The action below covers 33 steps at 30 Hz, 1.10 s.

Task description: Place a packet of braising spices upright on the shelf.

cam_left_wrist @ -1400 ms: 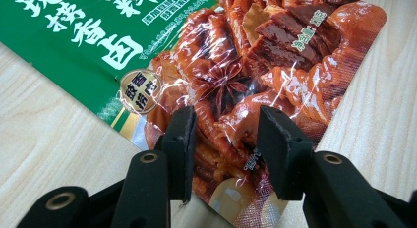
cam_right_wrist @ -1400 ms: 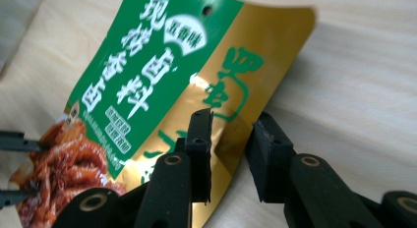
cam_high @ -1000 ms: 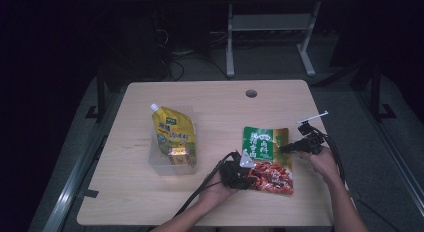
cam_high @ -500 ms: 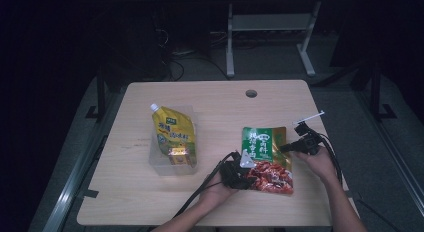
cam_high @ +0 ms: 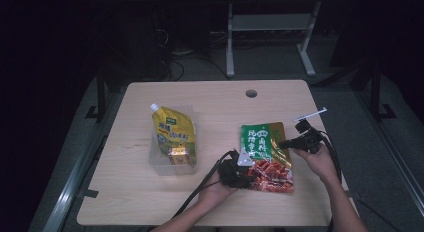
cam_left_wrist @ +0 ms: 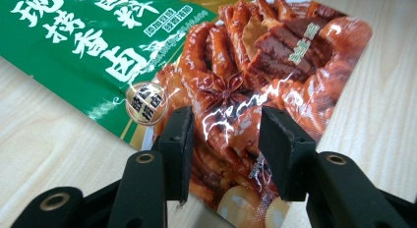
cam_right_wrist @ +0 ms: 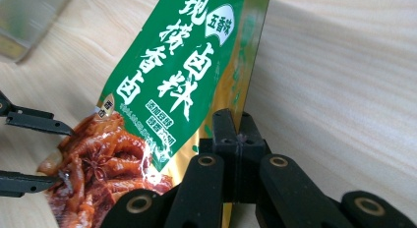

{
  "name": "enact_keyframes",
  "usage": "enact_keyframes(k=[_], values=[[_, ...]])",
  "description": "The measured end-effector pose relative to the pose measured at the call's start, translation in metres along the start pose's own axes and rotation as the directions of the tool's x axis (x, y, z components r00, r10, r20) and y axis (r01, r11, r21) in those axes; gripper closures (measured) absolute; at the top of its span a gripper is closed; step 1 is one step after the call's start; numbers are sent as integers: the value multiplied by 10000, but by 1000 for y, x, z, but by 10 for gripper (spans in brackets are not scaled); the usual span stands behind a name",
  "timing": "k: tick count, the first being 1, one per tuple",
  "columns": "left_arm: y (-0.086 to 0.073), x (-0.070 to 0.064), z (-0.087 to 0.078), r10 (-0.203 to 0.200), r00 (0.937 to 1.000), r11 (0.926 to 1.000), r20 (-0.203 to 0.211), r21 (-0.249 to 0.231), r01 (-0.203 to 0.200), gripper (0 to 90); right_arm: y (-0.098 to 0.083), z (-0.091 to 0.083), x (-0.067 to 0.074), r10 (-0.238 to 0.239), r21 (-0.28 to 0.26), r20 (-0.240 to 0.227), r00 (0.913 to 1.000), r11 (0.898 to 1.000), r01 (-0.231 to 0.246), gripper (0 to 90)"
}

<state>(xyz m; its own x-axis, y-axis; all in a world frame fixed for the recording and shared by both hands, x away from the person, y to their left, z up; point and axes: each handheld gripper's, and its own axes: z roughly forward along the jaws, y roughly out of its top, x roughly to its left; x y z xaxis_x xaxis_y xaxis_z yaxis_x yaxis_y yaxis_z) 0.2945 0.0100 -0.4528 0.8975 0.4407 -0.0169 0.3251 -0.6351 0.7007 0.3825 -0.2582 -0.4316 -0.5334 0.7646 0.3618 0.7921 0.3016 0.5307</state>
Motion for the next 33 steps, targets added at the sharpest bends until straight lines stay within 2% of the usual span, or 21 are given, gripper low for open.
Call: enact_keyframes(k=[7,9,10,11,13,14,18,19,21,25,28,30,31,32,33], values=[[-1,-2,-9,35,9999,9998,114,-213,-33,521,3,-10,9,-222,-283,-8,9998,9994,222,900],[-1,-3,-13,105,9998,9996,167,-264,-101,517,6,-17,16,-341,-504,-70,9994,9982,337,900],[-2,-3,-17,237,9995,9994,185,-257,-232,513,8,-20,19,-470,-591,-35,9989,9972,467,900],[-2,-3,-18,119,9996,9990,266,-434,-108,505,9,-24,23,-729,-713,-40,9973,9948,725,900],[-2,-3,-23,178,9993,9986,324,-507,-162,496,12,-30,31,-926,-815,-95,9957,9925,915,900],[-3,-4,-27,257,9991,9978,344,-618,-235,488,15,-36,38,-1190,-944,-114,9928,9886,1174,900],[-5,-6,-33,337,9988,9967,365,-748,-309,476,18,-43,48,-1474,-1226,-265,9887,9821,1431,900],[-7,-9,-35,218,9987,9956,454,-920,-176,470,20,-48,55,-1845,-1386,-318,9823,9741,1784,900],[-8,-10,-37,352,9983,9953,457,-918,-309,466,21,-50,58,-1952,-1457,-382,9800,9714,1877,900],[-12,-14,-41,332,9978,9940,568,-1059,-271,448,27,-58,71,-2485,-1744,-519,9672,9559,2362,900],[-14,-16,-44,375,9974,9938,616,-1069,-308,438,34,-66,82,-2992,-2013,-374,9535,9368,2860,900],[-16,-17,-46,430,9969,9933,664,-1095,-356,434,35,-67,84,-3009,-2109,-339,9531,9343,2874,900],[-17,-17,-49,531,9966,9932,631,-1073,-461,433,38,-70,87,-3177,-2397,-411,9473,9235,2993,900],[-17,-17,-49,531,9966,9932,631,-1073,-461,430,38,-70,87,-3177,-2397,-411,9473,9235,2993,900],[-18,-18,-51,446,9965,9928,707,-1145,-363,424,41,-72,89,-3330,-2552,-371,9422,9147,3133,900]])
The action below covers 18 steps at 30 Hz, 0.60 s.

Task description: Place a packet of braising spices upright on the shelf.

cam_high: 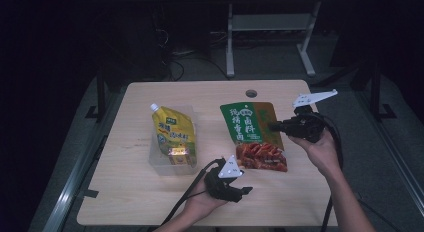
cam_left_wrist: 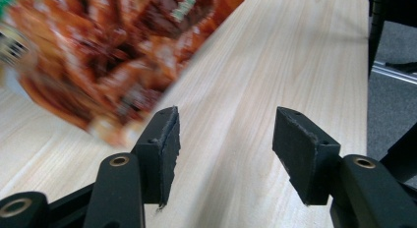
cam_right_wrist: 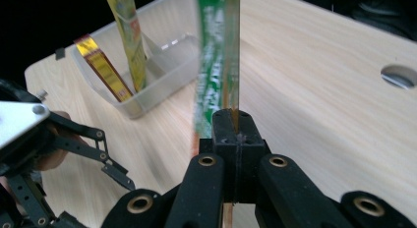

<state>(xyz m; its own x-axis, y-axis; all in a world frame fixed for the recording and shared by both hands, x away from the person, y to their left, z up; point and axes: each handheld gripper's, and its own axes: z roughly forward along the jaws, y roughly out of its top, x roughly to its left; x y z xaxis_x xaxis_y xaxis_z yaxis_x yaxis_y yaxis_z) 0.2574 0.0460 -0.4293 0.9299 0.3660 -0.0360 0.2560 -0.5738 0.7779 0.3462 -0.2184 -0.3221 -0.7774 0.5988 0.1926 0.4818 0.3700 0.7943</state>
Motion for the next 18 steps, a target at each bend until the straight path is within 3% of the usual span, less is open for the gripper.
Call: enact_keyframes(k=[12,18], values=[[-9,1,-9,33,9999,10000,124,-55,-33,383,31,4,8,-845,-270,425,9955,9960,857,900],[-13,1,-14,177,9995,9996,261,-215,-172,368,50,9,7,-954,-626,-93,9954,9935,946,900]])
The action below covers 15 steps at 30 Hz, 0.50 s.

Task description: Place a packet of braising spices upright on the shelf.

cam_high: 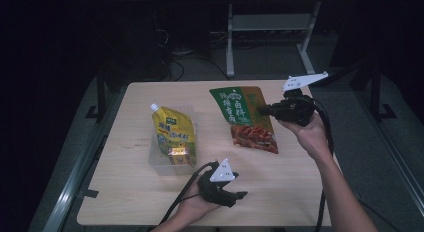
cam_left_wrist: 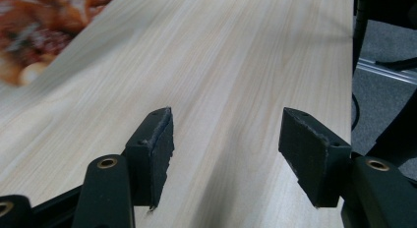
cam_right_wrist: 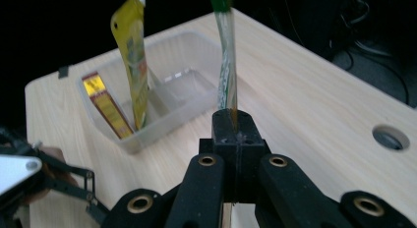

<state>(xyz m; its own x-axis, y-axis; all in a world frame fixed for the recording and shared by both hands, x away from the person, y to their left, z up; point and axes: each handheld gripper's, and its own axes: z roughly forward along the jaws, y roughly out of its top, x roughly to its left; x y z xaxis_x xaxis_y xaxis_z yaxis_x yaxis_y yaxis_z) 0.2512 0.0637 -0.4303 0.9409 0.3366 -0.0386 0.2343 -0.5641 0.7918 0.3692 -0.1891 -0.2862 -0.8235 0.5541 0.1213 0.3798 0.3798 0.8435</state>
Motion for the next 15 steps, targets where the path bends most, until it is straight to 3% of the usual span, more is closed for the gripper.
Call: enact_keyframes(k=[9,15], values=[[-2,-2,-8,76,9997,9998,241,-190,-71,350,35,20,2,-355,-170,-350,9988,9992,349,900],[-7,-1,-11,-98,9995,9998,295,-168,103,346,57,34,4,-521,-435,-522,9973,9978,498,900]])
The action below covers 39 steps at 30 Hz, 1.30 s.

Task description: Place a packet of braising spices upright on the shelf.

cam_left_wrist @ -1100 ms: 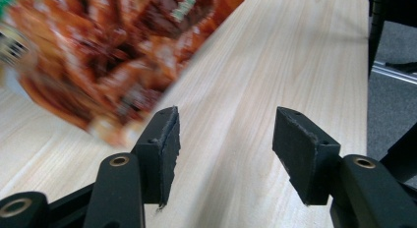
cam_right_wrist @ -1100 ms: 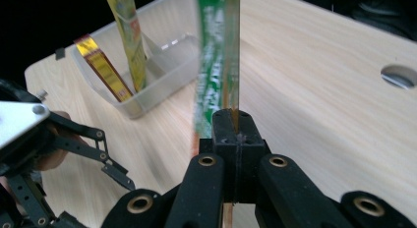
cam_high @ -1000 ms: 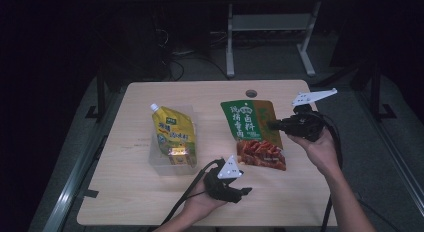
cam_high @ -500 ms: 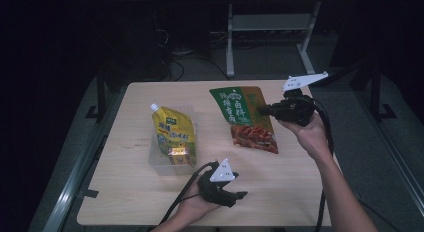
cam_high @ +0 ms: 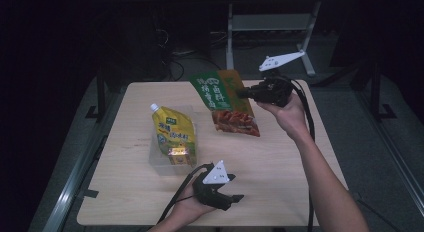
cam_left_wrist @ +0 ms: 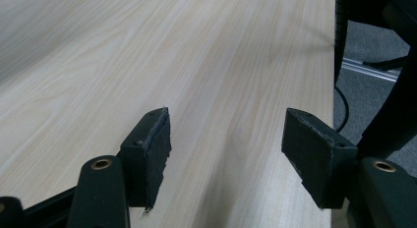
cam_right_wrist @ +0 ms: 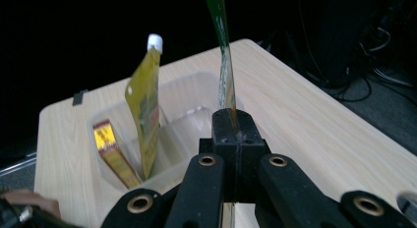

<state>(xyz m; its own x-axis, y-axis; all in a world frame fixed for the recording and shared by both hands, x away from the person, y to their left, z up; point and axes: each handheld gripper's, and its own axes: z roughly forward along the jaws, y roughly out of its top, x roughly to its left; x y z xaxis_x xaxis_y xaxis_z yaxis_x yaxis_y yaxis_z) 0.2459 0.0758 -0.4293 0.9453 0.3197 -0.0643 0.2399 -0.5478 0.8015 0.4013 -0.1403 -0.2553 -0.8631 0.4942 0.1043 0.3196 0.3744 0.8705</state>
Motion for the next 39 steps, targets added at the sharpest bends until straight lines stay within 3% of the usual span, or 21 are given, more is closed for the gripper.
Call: enact_keyframes(k=[10,16,22,31,32,39], values=[[-2,0,-4,202,9998,9998,68,11,-202,344,35,33,7,-231,-309,-430,9988,9993,218,900],[-7,0,-9,8,9999,10000,119,66,-9,341,53,52,9,-386,-463,-570,9976,9983,360,900],[-10,0,-13,213,9997,9996,106,163,-214,334,70,79,13,-614,-526,-794,9949,9970,573,900],[-13,-3,-14,99,9998,9999,190,40,-100,329,77,131,17,-484,-328,-1183,9918,9985,448,900],[-13,-2,-16,266,9995,9996,142,126,-268,328,77,135,17,-470,-325,-1226,9913,9985,433,900],[-14,-3,-15,130,9998,9999,176,28,-131,319,68,165,15,-149,-119,-1510,9884,9998,132,900]])
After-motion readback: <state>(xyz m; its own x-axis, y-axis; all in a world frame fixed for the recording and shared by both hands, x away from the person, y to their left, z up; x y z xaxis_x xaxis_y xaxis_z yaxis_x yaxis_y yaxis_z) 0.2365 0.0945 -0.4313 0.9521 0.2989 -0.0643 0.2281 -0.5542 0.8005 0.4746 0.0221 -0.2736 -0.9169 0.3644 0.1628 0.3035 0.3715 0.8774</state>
